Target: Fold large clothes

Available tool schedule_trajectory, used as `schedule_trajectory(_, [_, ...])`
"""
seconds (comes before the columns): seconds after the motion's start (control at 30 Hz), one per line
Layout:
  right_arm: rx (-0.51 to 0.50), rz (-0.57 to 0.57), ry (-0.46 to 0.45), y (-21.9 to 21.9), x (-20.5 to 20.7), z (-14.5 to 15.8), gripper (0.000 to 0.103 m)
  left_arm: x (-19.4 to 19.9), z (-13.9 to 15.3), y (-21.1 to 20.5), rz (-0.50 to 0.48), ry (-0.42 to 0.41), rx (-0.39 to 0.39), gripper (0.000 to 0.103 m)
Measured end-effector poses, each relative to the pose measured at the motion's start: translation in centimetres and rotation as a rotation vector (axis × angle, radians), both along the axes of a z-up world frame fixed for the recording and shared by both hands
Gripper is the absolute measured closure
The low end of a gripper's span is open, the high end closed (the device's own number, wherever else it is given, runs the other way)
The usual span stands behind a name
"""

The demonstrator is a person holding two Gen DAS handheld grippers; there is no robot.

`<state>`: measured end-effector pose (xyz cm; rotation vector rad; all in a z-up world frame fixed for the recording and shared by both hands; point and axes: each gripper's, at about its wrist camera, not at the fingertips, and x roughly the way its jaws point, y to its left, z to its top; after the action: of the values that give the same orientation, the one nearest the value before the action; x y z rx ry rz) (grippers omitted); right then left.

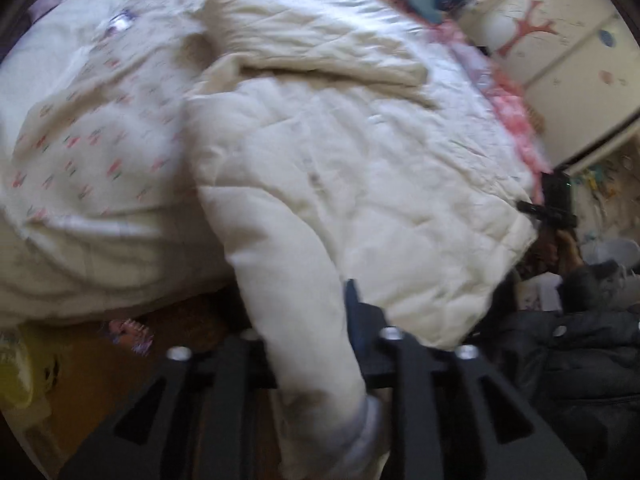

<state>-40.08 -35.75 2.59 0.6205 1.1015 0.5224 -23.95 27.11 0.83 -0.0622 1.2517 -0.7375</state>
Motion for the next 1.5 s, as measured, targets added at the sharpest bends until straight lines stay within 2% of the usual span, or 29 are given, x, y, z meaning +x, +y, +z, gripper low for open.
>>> schedule_trajectory(0.03, [-0.021,-0.032,0.022,-1.0,-0.1,-0.4,0.073,0.7,0.0,1.4,0.061,-0.002,0.015,0.051])
schedule_trajectory(0.1, [-0.099,-0.129,-0.005,-3.0,0.3,0.5,0.069,2.2,1.1,3.6,0.177,-0.055,0.063,0.049])
schedule_trajectory(0.17, [-0.143,-0.204,-0.090,-4.3,2.2,3.2,0.067,4.3,3.3,5.3,0.261,-0.117,0.048,0.048])
schedule_trajectory(0.2, [-0.159,-0.217,-0.132,-4.3,3.5,4.6,0.066,5.5,4.3,5.5,0.295,-0.156,0.050,0.045])
schedule_trajectory(0.27, [-0.207,-0.201,-0.236,-2.8,8.3,7.4,0.064,9.1,6.4,3.4,0.322,-0.254,0.029,0.041])
schedule_trajectory(0.37, [-0.206,-0.155,-0.325,1.1,17.4,8.8,0.059,15.6,7.1,-2.5,0.309,-0.319,-0.096,0.034])
schedule_trajectory(0.47, [-0.214,-0.121,-0.319,4.8,26.7,6.9,0.059,22.3,4.8,-9.2,0.289,-0.308,-0.133,0.034])
schedule_trajectory(0.53, [-0.230,-0.130,-0.295,6.3,31.8,5.4,0.059,26.2,3.1,-12.6,0.302,-0.292,-0.111,0.034])
schedule_trajectory(0.6, [-0.300,-0.170,-0.222,6.3,35.8,2.6,0.059,29.6,1.3,-15.4,0.305,-0.252,-0.080,0.034])
schedule_trajectory(0.67, [-0.325,-0.201,-0.113,5.4,39.3,-1.0,0.073,32.8,-1.7,-17.7,0.315,-0.177,-0.011,0.034])
schedule_trajectory(0.7, [-0.346,-0.212,-0.082,5.1,40.3,-2.1,0.092,34.0,-3.1,-18.4,0.314,-0.148,0.025,0.034])
schedule_trajectory(0.77, [-0.290,-0.237,-0.052,3.7,41.0,-3.1,0.094,35.2,-4.3,-19.5,0.314,-0.144,0.086,0.033])
schedule_trajectory(0.83, [-0.258,-0.230,-0.058,3.2,40.1,-2.1,0.091,34.8,-3.3,-19.1,0.305,-0.132,0.082,0.033])
schedule_trajectory(0.87, [-0.266,-0.200,-0.077,3.1,39.0,-1.1,0.089,33.8,-2.1,-18.1,0.288,-0.133,0.046,0.033])
schedule_trajectory(0.9, [-0.275,-0.175,-0.092,2.9,37.8,-0.2,0.080,32.7,-1.4,-17.1,0.275,-0.134,0.019,0.033])
schedule_trajectory(0.93, [-0.282,-0.150,-0.108,2.5,35.5,1.1,0.053,31.4,-0.7,-15.8,0.265,-0.136,0.001,0.032])
schedule_trajectory(1.0, [-0.283,-0.102,-0.123,1.2,30.1,2.4,0.026,27.0,0.8,-11.8,0.231,-0.150,-0.019,0.031])
schedule_trajectory(1.07, [-0.265,-0.054,-0.126,0.0,24.8,3.0,0.025,22.1,1.5,-7.8,0.203,-0.153,-0.012,0.031])
schedule_trajectory(1.13, [-0.208,-0.042,-0.076,-2.0,18.5,2.2,0.020,17.6,1.0,-4.0,0.180,-0.121,-0.029,0.025])
schedule_trajectory(1.23, [-0.076,-0.072,0.020,-4.4,10.8,0.1,0.019,12.0,-1.7,0.5,0.180,0.010,-0.073,0.022])
schedule_trajectory(1.3, [0.021,-0.102,0.060,-5.5,6.8,-1.6,0.019,9.1,-3.4,2.0,0.181,0.067,-0.089,0.022])
schedule_trajectory(1.37, [0.080,-0.115,0.090,-5.6,4.0,-2.8,0.019,6.7,-5.0,2.5,0.171,0.101,-0.095,0.022])
schedule_trajectory(1.47, [0.151,-0.100,0.116,-4.5,1.8,-4.2,0.019,4.4,-6.7,2.6,0.138,0.181,-0.221,0.022])
schedule_trajectory(1.5, [0.167,-0.093,0.115,-4.0,1.8,-4.4,0.019,3.9,-7.0,2.3,0.123,0.193,-0.238,0.020])
